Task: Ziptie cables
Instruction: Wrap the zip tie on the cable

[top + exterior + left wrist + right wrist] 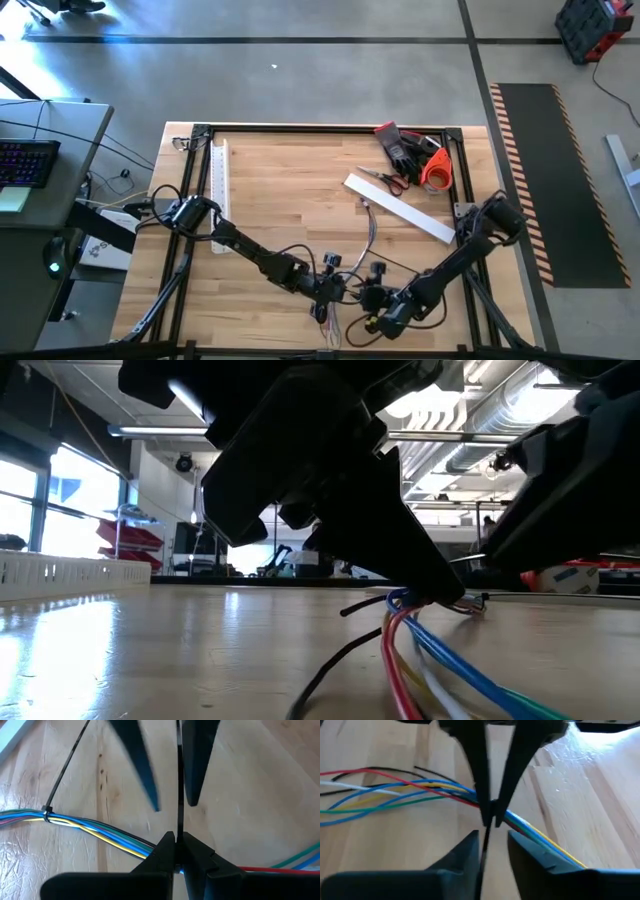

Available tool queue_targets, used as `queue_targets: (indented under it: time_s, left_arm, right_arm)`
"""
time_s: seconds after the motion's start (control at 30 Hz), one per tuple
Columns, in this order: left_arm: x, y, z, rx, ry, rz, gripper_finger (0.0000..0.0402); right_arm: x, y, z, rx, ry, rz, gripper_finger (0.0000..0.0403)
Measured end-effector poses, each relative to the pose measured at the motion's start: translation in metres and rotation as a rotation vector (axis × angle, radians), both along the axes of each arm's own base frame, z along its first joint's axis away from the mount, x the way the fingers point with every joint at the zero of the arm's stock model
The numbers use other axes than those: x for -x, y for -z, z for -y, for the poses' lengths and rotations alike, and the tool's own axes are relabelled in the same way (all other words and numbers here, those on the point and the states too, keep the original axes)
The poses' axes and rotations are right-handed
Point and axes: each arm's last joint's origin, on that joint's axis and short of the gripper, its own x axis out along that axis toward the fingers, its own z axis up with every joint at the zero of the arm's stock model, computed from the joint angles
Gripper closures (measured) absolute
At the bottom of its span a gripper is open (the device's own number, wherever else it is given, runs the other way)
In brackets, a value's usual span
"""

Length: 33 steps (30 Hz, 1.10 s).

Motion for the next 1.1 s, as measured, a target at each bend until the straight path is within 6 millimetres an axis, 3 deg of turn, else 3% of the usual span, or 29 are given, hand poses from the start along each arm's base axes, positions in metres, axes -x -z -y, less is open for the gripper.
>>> queue_targets:
  time_s: [0.17,0.3,0.5,0.63,0.87,1.1]
  left_arm:
    - [0.0,0.0,0.0,0.002,-0.002,0.006,0.0401]
    - [-0.001,-0.002,0.001,0.011,0.004,0.015,0.0401]
    - [0.002,0.002,0.001,0.002,0.022,-0.025,0.0401]
    - [0.002,0.002,0.001,0.007,0.035,-0.032,0.0401]
    - [0.001,0.002,0.0,0.006,0.04,-0.029,0.0401]
    - [0.001,0.002,0.0,0.026,0.015,-0.026,0.0396]
  right_arm:
    - [0.003,0.001,-0.001,0.01,-0.008,-0.01,0.0394]
    - [0.011,0.003,-0.004,-0.02,0.045,-0.025,0.04]
    - [0.046,0.009,-0.018,-0.055,0.115,-0.091,0.0403]
    - [0.059,0.01,-0.024,-0.088,0.142,-0.103,0.0403]
    - [0.061,0.008,-0.023,-0.094,0.155,-0.119,0.0403]
    - [0.063,-0.005,-0.025,-0.111,0.206,-0.272,0.0397]
